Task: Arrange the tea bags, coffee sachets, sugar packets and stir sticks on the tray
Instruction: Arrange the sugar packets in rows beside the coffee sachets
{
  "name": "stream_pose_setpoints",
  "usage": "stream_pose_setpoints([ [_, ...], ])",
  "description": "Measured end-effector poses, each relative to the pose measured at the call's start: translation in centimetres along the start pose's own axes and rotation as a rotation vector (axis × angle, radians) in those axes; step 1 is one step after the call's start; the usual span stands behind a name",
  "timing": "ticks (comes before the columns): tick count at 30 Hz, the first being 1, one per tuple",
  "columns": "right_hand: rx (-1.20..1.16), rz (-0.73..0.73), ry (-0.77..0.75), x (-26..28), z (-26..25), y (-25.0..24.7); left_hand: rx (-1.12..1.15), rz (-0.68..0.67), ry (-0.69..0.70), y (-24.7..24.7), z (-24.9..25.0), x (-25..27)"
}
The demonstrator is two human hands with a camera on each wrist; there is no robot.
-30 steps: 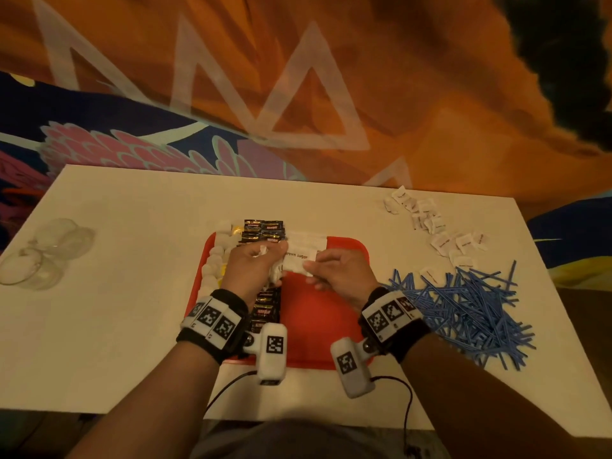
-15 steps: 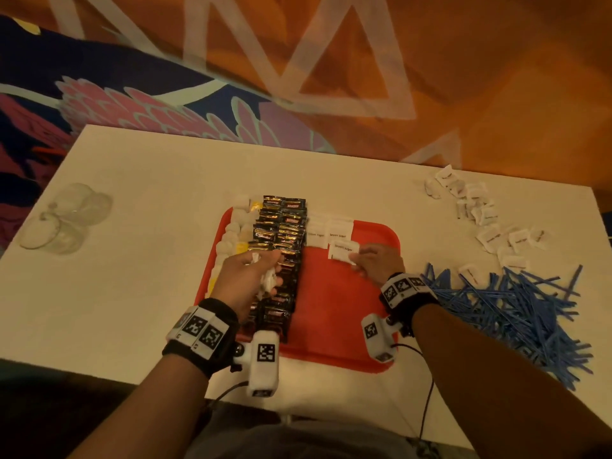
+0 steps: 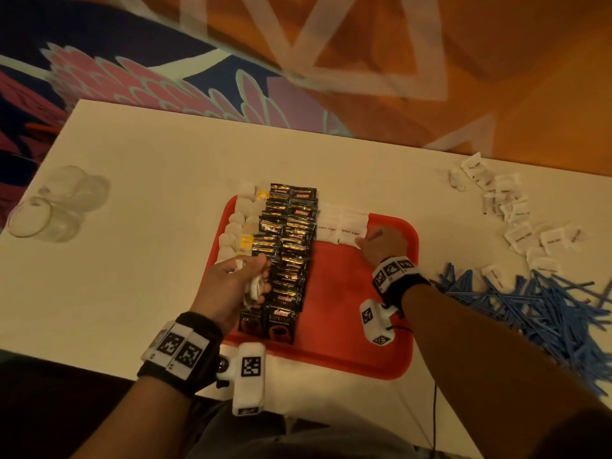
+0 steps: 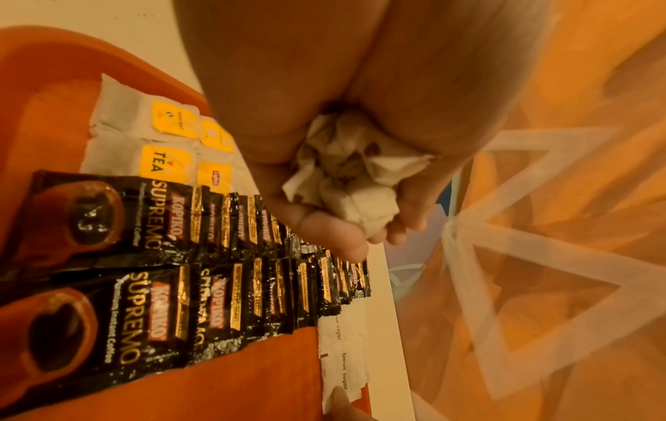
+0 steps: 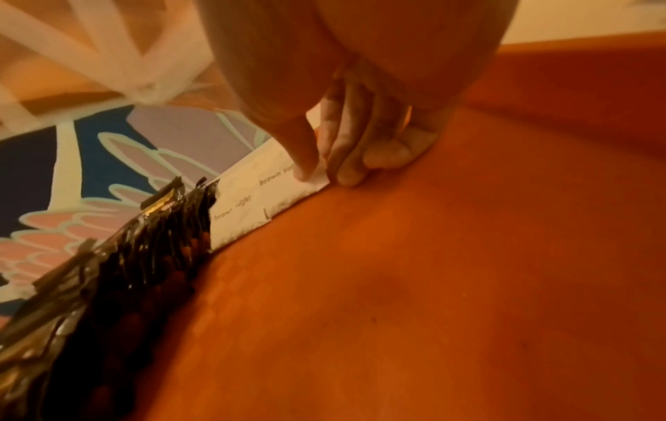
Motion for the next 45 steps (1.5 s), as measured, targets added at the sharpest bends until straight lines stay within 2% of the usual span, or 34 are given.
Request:
stream_pose_setpoints([
  [3, 0.004, 0.033, -0.129, 0.3, -1.2, 0.2, 0.023, -0.003, 0.003, -0.2, -0.1, -0.1],
  [5, 0.06, -0.043, -0.267, 0.8, -2.6, 1.8, 0.038, -0.001, 0.0, -0.5, -0.3, -0.2],
  [7, 0.149, -0.123, -0.342, 1.1, -3.2, 3.5, 0.047, -0.004, -0.004, -0.8, -0.4, -0.3],
  [12, 0.169, -0.118, -0.298, 0.8, -2.5, 4.2, 0.064, -0.008, -0.007, -1.5, -0.8, -0.3],
  [16, 0.104, -0.104, -0.328, 2.0, -3.6, 2.7, 0.12, -0.053, -0.008, -0.6, -0.5, -0.1],
  [19, -0.022, -0.141, -0.37, 4.6, -5.9, 1.7, 0.151, -0.133, -0.04, 1.4, 0.0, 0.0],
  [23, -0.256, -0.3, -0.454, 10.6, -10.3, 1.4, 0.21, -0.221, -0.08, 4.6, 1.4, 0.6],
  [27, -0.206, -0.434, -0.528, 16.0, -12.6, 1.1, 0.238, -0.286, -0.067, 6.8, 2.9, 1.3],
  [31, -0.103, -0.368, -0.529, 17.4, -12.0, -0.5, 0.177, -0.35, -0.038, 8.8, 4.4, 2.8],
  [35, -0.239, -0.26, -0.455, 17.3, -10.7, -3.1, 0.18, -0.367, -0.025, 9.9, 5.2, 4.1],
  [45, -0.461, -0.137, -0.416, 18.9, -9.3, -6.6, 0.177, -0.419, 0.021, 11.5, 5.3, 6.5],
])
Point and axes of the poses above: each hand's wrist, its own x-axis away from the middle knuckle, its own y-axis out of the palm, z = x × y, the point moved 10 cm from there along -x, towards the middle knuckle, and after that the axes turned 15 degrees about -x, right-handed, at the moved point
